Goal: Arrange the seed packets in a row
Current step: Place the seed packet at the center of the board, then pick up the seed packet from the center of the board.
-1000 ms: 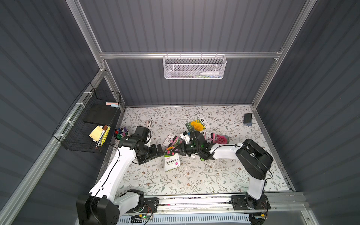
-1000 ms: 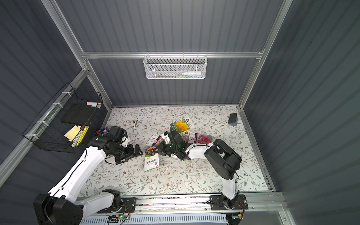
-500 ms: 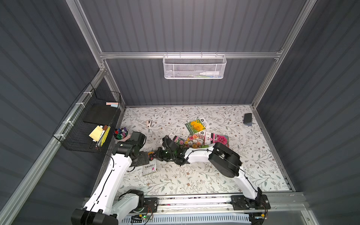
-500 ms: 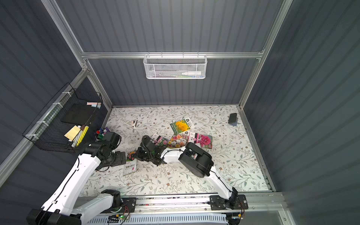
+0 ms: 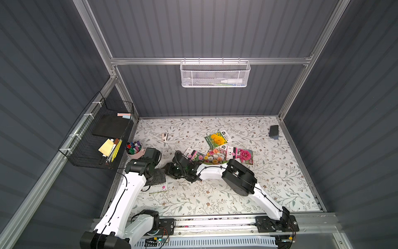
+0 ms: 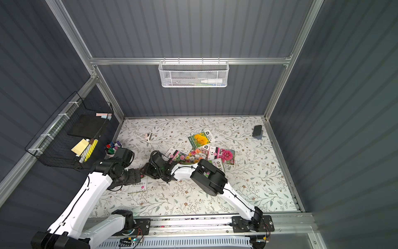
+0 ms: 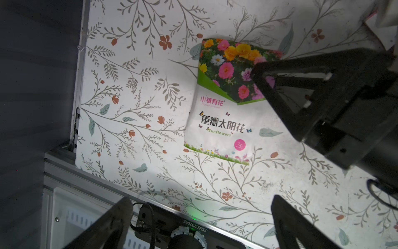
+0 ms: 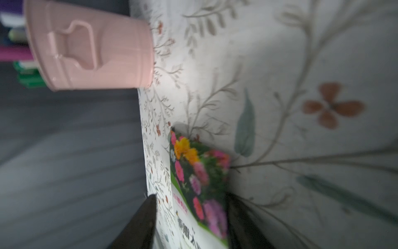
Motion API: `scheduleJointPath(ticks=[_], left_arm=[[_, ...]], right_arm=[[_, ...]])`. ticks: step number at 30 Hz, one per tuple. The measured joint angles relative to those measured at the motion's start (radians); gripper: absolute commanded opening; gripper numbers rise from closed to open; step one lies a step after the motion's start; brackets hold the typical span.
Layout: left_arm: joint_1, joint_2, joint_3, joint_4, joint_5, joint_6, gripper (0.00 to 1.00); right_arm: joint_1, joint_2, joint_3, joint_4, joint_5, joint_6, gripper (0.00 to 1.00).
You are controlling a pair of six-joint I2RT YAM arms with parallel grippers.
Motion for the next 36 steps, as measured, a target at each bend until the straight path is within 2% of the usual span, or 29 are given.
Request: scheduleJointPath(ticks=[8, 14, 19, 23, 27, 30, 36], left_arm=[[0.007, 0.003, -0.006, 0.005, 0.037, -0.002, 1.0], [0.012, 0.053, -0.007, 0.06, 0.168, -0.044, 0.99], [0.012, 0.146, -0.034, 0.217, 0.333, -0.113, 1.0], [0.012, 0.255, -0.062, 0.394, 0.44, -0.187, 0.99], [-0.003, 0.384, -0.065, 0.581, 0.507, -0.247, 0.99], [-0.034, 0.466, -0.036, 0.628, 0.525, -0.25, 0.99], [-0.056, 0.587, 0.034, 0.715, 0.541, -0.249, 0.99]], right_arm=[[0.001, -0.14, -0.166, -0.034, 0.07, -0.037, 0.81], [-0.02, -0.334, -0.362, -0.095, 0.154, -0.113, 0.84], [-0.116, -0.531, -0.507, -0.161, 0.193, -0.202, 0.86], [-0.229, -0.625, -0.52, -0.248, 0.207, -0.299, 0.89], [-0.334, -0.606, -0.441, -0.354, 0.158, -0.39, 0.89], [-0.394, -0.548, -0.365, -0.409, 0.1, -0.445, 0.89], [-0.449, -0.406, -0.261, -0.47, -0.023, -0.51, 0.89]])
